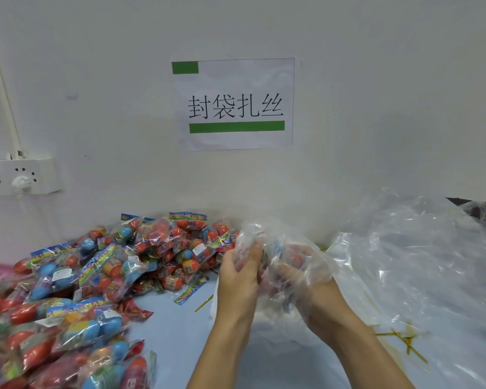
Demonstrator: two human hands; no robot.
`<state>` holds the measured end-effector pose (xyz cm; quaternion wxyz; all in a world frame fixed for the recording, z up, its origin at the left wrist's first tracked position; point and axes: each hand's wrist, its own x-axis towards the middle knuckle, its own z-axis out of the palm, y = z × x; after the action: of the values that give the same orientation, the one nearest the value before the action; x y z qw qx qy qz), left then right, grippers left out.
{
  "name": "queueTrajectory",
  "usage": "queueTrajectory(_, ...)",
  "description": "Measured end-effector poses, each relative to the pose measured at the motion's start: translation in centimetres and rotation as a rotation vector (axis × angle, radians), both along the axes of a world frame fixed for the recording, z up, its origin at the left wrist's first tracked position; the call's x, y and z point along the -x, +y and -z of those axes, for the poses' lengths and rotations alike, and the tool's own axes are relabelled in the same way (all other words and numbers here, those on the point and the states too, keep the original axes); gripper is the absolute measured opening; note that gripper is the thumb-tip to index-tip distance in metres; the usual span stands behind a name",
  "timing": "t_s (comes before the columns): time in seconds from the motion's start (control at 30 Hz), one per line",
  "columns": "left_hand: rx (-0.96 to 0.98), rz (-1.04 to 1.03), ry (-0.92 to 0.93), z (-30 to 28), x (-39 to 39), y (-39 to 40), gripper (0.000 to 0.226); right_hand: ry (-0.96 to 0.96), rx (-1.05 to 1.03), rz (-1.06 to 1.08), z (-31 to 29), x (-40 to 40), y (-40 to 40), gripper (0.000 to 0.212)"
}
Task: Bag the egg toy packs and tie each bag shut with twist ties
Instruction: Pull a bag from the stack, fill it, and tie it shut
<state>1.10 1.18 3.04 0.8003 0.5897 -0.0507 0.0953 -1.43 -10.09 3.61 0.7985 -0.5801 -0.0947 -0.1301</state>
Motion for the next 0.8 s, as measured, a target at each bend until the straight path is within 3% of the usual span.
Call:
queueTrajectory(0.07,-0.002,0.061,0.02,-0.1,0.2,-0.3,0.062,-0.029,-0.029,0.143,0.2,-0.1,0.7,0.033)
queueTrajectory(0.2,-0.12,0.159,0.053,0.2,0.2,-0.8,0.048,-0.062,0.042,0.471,1.1,-0.7,0.6,0.05)
queueTrajectory(0.3,-0.187,0.179,0.101,0.6,0.3,-1.2,0.05,-0.088,0.092,0.599,0.9,-0.9,-0.1,0.053)
queueTrajectory(0.43,-0.158,0.208,0.13,0.2,0.6,-1.1,0.056,-0.087,0.1,0.625,0.9,-0.8,-0.2,0.044)
queueTrajectory(0.5,-0.078,0.201,0.253,0.1,0.6,-1.0,0.064,-0.087,0.074,0.621,0.8,-0.8,-0.3,0.035)
queueTrajectory(0.57,-0.055,0.176,0.346,0.0,0.6,-0.7,0.052,-0.071,0.007,0.596,0.7,-0.9,-0.5,0.029)
queueTrajectory(0.67,-0.219,0.266,0.328,0.2,0.9,-0.4,0.025,-0.052,-0.067,0.53,0.6,-0.9,-0.6,0.025)
queueTrajectory(0.8,-0.423,0.413,0.233,0.6,1.5,-0.4,0.014,0.039,-0.021,0.55,0.8,-1.1,-1.5,0.023)
